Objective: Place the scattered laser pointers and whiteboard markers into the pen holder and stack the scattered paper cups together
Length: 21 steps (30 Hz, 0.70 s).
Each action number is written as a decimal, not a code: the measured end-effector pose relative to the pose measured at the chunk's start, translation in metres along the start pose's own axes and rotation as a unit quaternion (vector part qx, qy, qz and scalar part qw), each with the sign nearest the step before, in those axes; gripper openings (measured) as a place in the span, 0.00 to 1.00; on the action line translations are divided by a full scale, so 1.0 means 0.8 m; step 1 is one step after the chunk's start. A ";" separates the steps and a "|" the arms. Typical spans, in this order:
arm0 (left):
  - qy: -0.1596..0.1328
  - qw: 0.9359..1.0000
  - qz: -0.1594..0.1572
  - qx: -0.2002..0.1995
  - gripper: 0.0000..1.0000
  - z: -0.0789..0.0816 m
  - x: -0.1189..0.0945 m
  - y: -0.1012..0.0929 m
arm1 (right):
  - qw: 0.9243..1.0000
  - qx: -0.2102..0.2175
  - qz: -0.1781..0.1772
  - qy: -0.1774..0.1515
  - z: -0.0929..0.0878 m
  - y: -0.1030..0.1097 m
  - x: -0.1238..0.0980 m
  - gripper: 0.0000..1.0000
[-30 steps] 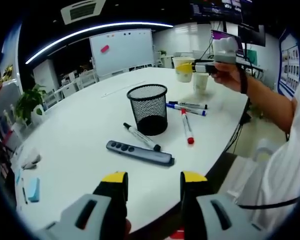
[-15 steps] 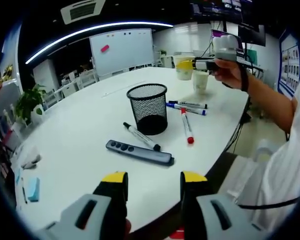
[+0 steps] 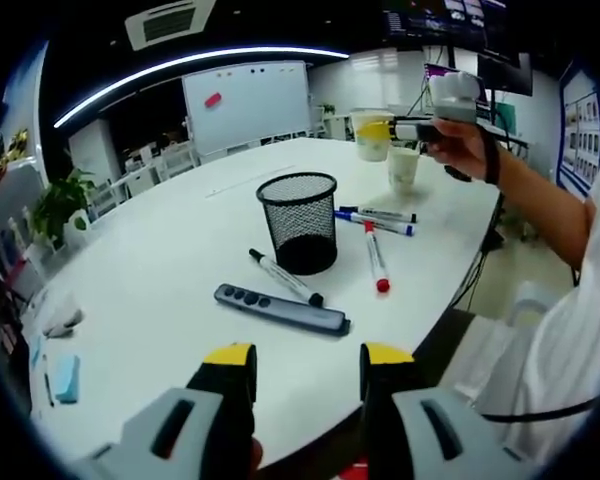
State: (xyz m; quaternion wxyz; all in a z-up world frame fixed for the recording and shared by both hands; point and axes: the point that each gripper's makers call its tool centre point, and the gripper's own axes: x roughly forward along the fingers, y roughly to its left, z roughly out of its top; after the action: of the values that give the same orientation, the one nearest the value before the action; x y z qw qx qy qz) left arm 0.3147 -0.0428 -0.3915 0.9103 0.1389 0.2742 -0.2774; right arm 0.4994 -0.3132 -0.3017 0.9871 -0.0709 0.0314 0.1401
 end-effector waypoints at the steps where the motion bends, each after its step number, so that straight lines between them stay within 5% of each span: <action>1: 0.000 1.000 0.000 0.000 0.42 0.000 0.000 0.000 | 1.000 0.000 0.000 -0.001 0.001 0.000 0.000 0.41; 21: 0.000 1.000 -0.003 0.005 0.42 0.001 0.000 -0.002 | 1.000 0.003 -0.005 -0.003 0.013 -0.010 -0.002 0.41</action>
State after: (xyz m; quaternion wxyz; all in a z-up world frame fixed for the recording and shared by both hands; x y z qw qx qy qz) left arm 0.3141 -0.0448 -0.3910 0.9087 0.1424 0.2736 -0.2812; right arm 0.5006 -0.3196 -0.2906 0.9881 -0.0676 0.0282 0.1351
